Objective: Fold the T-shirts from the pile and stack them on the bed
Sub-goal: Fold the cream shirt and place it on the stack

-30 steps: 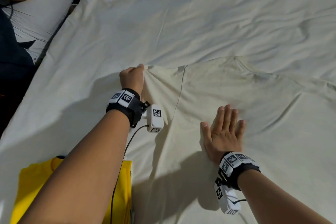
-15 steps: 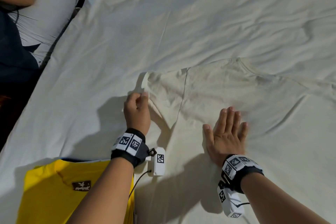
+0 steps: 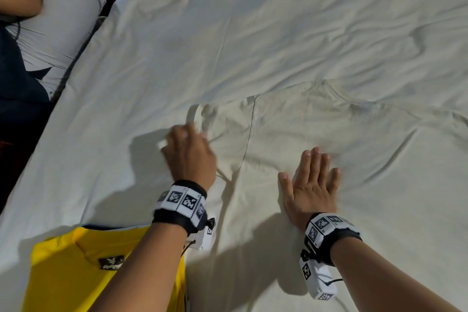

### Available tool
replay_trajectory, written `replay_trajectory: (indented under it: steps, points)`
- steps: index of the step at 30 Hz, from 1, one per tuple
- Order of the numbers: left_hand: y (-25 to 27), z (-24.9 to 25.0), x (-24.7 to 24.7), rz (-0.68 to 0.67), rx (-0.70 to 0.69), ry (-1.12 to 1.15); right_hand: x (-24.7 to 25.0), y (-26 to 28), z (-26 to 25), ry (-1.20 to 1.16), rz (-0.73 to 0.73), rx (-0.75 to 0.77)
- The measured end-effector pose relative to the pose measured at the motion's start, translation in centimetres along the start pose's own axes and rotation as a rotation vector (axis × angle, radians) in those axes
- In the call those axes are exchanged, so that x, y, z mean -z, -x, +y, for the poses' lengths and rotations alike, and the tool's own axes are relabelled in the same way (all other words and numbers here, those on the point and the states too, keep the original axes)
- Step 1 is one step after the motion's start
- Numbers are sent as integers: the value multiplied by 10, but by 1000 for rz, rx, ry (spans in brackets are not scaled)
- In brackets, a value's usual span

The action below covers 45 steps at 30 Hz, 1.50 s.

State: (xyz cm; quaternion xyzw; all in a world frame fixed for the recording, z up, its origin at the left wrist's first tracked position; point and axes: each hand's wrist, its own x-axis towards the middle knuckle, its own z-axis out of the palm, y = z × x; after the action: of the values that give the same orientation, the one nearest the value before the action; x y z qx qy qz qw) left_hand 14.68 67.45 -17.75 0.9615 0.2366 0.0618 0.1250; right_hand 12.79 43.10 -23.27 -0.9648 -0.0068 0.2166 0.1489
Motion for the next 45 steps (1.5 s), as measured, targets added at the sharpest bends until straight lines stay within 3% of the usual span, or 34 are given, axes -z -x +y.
replay_trajectory:
  steps: [2,4,5,9,10,12,14,16,19,20,22,24,25,27,31,33,35,37,42,45]
  points:
    - [1,28,-10,-234,-433,-63,0,0,-1,-3,14,4]
    - [-4,34,-27,-552,-586,-215,1,1,0,-8,20,5]
    - [-12,27,-34,-604,-578,-292,1,0,1,-11,14,8]
    - [-39,23,-35,-453,-320,-412,8,-4,5,-11,-51,17]
    - [-37,38,-32,-398,-367,-428,12,-3,7,-13,-72,17]
    - [-24,72,-38,-368,-601,-394,19,-4,13,4,-57,38]
    - [-14,89,-48,-493,-749,-337,26,-5,24,67,-7,88]
    - [-25,86,-59,-584,-660,-403,32,-10,38,109,50,137]
    - [-45,96,-59,-443,-385,-534,46,-26,64,99,93,115]
    - [-44,110,-56,-397,-383,-541,52,-32,72,107,93,100]
    - [-32,146,-59,-383,-584,-417,64,-46,87,141,94,106]
    - [-15,173,-71,-496,-796,-310,73,-58,100,190,83,159]
    - [-14,179,-79,-543,-832,-315,78,-63,107,217,82,190]
    - [-27,179,-94,-553,-773,-382,85,-73,123,243,66,221]
    - [-48,186,-96,-346,-562,-510,106,-92,148,218,29,125]
    - [-33,203,-95,-337,-642,-434,113,-95,149,230,47,85]
    - [-13,214,-100,-447,-784,-353,115,-93,153,240,75,147]
    - [-15,209,-106,-494,-793,-360,114,-87,169,216,58,210]
    - [-41,201,-107,-399,-542,-435,116,-86,213,63,54,-111]
    - [4,215,-93,-440,-567,-335,107,-61,194,12,94,-106]
